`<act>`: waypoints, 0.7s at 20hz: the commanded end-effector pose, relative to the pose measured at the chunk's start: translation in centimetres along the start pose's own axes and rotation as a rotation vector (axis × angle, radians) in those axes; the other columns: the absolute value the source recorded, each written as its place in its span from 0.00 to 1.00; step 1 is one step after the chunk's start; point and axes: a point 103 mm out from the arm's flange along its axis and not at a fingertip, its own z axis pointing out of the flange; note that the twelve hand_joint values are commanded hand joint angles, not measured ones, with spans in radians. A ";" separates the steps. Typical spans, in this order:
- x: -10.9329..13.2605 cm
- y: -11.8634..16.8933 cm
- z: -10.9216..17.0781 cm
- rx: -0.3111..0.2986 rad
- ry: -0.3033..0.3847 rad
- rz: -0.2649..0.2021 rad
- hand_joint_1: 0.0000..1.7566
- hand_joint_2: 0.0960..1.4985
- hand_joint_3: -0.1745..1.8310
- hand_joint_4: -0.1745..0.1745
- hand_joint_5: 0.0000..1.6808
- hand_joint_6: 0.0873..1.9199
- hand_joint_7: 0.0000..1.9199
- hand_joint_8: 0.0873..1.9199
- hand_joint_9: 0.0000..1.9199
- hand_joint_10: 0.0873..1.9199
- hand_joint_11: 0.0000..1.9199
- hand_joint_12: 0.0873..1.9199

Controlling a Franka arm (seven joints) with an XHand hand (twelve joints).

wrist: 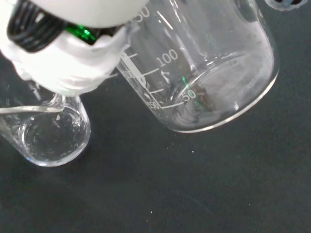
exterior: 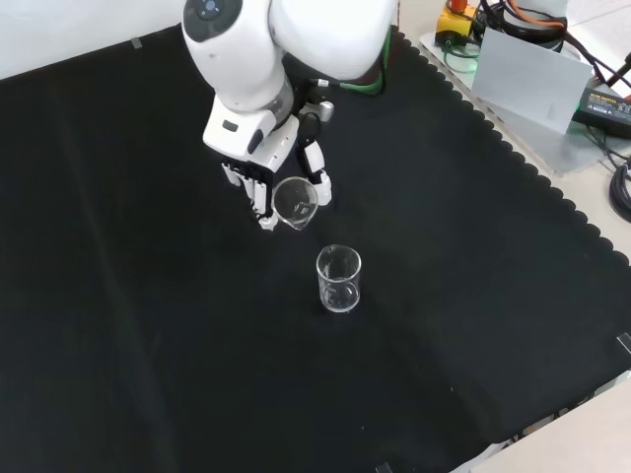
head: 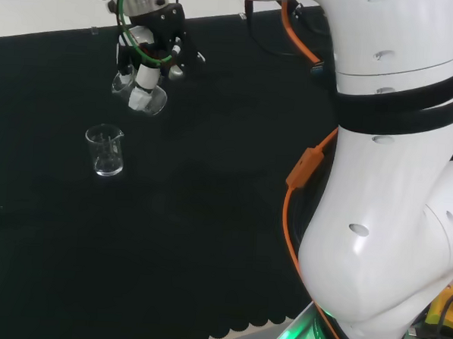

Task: Place the beaker back on the table.

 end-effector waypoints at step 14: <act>-4.8 0.9 6.0 -0.136 0.192 -0.084 0.66 0.36 0.47 0.68 0.77 0.33 0.88 0.00 0.86 0.00 0.72 0.37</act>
